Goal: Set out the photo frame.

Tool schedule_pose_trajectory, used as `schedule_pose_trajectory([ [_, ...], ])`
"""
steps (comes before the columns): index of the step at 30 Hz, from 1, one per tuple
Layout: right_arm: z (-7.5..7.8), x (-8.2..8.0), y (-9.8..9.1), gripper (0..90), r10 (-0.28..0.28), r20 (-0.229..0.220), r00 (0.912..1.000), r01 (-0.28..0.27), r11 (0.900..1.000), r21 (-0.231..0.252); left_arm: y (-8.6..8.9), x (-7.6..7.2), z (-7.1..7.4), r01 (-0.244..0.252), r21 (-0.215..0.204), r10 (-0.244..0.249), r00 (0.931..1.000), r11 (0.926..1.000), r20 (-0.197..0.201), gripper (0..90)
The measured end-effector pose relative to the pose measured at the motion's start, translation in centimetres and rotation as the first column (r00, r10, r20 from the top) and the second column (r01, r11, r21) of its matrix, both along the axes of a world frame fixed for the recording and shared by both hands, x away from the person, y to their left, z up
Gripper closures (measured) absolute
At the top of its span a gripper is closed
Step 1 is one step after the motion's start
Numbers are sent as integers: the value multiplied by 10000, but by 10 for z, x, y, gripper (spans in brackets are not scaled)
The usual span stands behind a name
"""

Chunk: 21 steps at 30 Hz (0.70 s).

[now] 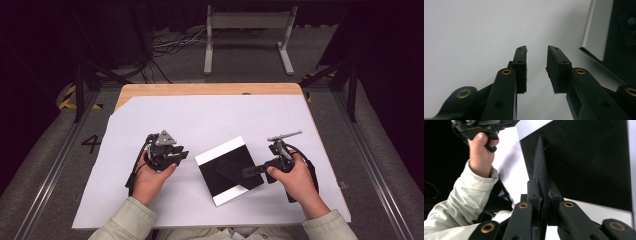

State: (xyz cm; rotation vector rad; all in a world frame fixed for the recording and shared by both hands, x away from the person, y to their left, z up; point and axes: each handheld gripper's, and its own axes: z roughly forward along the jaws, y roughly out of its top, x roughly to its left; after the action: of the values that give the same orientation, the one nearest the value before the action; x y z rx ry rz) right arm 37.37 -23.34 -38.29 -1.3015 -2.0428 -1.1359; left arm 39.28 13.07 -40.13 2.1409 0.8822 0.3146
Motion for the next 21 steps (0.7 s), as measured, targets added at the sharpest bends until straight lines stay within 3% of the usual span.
schedule_pose_trajectory([
  [8,9,-4,1,874,11,802,9968,-24,9999,161,2,-1,1,-103,-79,104,9999,9999,78,704],
  [12,14,-6,-1,874,-334,1592,9867,303,9993,224,2,0,1,-107,-98,108,9999,9999,81,704],
  [15,16,-6,-4,874,-696,2276,9713,630,9974,359,2,-1,1,-121,-84,122,9999,9999,85,705],
  [16,16,-6,-4,874,-696,2276,9713,630,9974,359,2,-1,1,-121,-84,122,9999,9999,85,704],
  [17,15,-5,-6,874,-979,2690,9581,869,9948,526,2,-1,1,-118,-86,119,9999,9999,78,704],
  [21,13,-4,-9,874,-1347,3559,9248,1157,9905,741,2,-1,1,-125,-88,125,9999,9999,87,704],
])
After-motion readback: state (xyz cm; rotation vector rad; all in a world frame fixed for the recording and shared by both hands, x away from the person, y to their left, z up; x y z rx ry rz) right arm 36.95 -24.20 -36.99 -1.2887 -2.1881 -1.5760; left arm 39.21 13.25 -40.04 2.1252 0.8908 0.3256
